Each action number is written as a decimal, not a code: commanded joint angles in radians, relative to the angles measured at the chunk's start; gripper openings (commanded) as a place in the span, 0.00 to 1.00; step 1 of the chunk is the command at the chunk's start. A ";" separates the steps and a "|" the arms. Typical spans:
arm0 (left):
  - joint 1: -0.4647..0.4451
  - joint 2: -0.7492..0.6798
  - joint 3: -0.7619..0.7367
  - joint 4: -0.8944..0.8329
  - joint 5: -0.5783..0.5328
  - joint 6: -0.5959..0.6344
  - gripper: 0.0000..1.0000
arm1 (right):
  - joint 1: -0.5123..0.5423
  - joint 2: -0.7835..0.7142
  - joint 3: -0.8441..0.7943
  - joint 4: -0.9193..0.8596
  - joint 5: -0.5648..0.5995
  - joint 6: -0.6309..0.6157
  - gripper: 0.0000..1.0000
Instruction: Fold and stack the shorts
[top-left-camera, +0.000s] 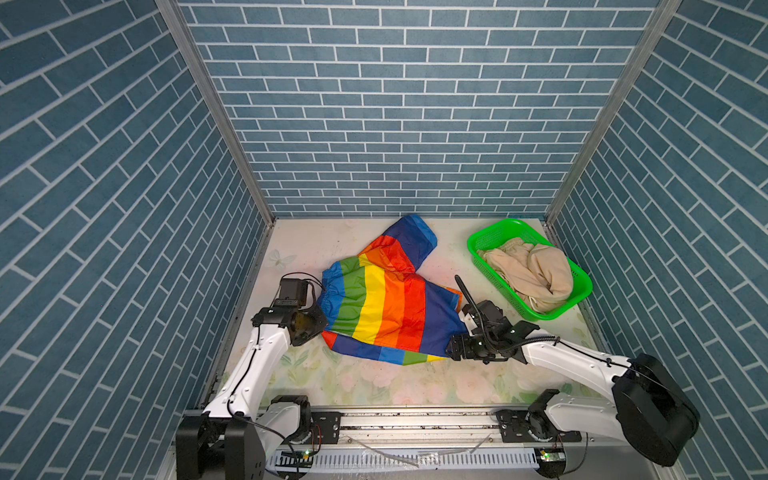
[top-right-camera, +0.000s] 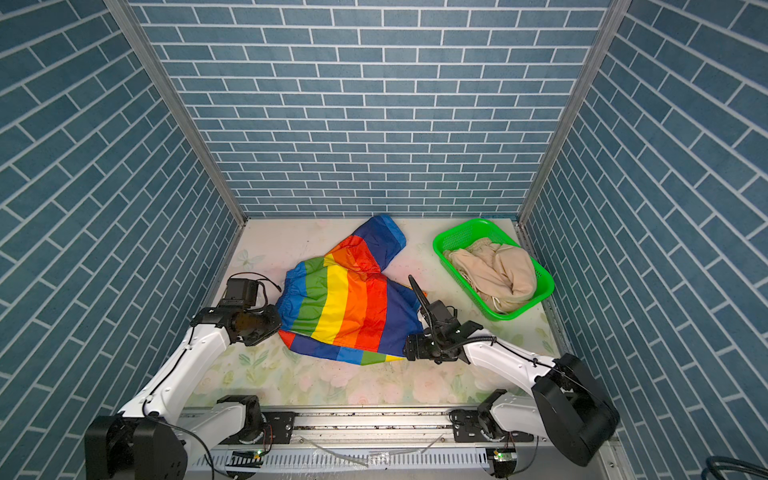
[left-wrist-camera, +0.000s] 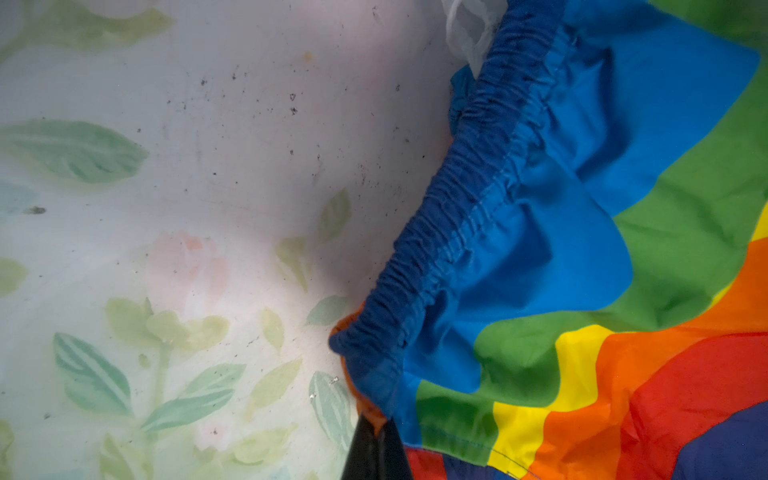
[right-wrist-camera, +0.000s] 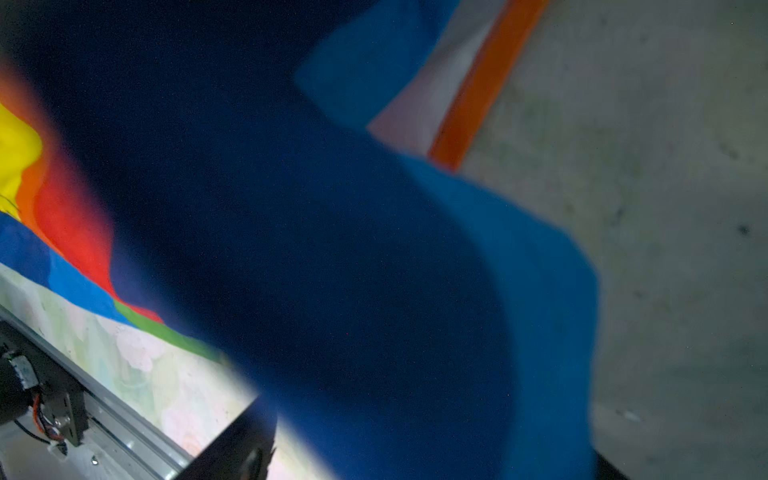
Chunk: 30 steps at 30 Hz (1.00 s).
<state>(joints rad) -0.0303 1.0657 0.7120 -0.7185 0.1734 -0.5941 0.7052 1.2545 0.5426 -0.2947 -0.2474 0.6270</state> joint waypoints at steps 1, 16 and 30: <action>0.006 0.001 0.000 -0.016 -0.004 0.004 0.00 | 0.005 0.048 0.009 0.061 0.015 0.015 0.83; 0.006 0.053 0.013 -0.005 0.013 0.012 0.00 | 0.039 -0.091 -0.030 -0.120 -0.119 -0.044 0.60; 0.041 0.045 0.215 -0.130 -0.040 0.091 0.00 | -0.121 -0.199 0.197 -0.426 -0.051 -0.156 0.00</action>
<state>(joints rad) -0.0193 1.1130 0.8246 -0.7994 0.1699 -0.5533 0.6750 1.0985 0.5930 -0.5732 -0.3527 0.5621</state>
